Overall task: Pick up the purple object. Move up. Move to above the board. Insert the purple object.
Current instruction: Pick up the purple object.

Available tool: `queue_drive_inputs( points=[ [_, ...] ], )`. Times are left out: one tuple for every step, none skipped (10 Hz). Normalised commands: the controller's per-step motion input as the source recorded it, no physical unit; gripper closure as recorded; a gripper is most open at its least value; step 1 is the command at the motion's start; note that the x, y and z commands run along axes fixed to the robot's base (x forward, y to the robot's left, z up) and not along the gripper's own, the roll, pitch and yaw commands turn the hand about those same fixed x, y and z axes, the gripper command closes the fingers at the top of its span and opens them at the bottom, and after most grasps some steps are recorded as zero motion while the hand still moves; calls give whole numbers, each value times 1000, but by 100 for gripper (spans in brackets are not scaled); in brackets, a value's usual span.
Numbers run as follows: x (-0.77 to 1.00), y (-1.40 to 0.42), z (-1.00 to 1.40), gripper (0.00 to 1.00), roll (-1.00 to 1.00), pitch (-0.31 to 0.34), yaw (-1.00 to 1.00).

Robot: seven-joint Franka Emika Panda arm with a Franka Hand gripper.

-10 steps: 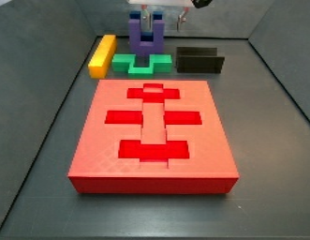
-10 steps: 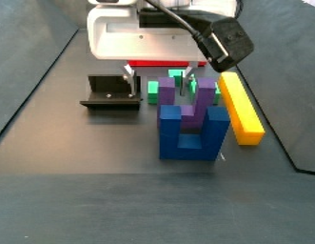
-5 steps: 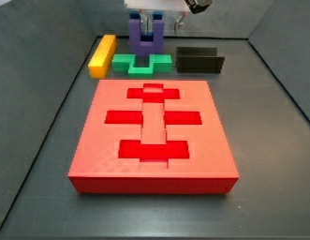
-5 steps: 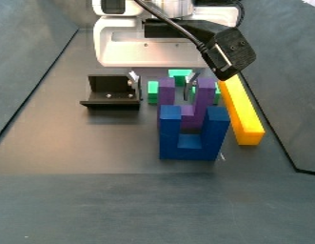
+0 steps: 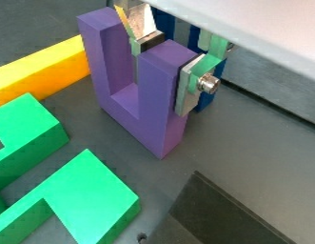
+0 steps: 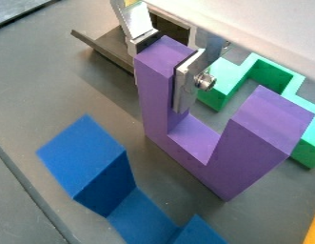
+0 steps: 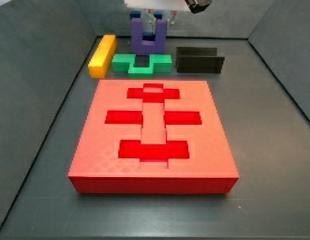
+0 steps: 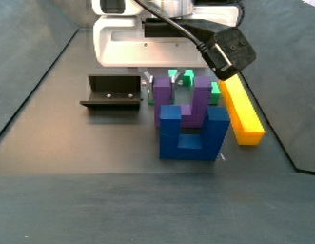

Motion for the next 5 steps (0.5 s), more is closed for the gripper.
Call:
queue_drive_inputs(
  points=[
    [0, 0, 0, 100, 0, 0, 0],
    [0, 0, 0, 100, 0, 0, 0],
    [0, 0, 0, 100, 0, 0, 0],
    [0, 0, 0, 100, 0, 0, 0],
    [0, 0, 0, 100, 0, 0, 0]
  ],
)
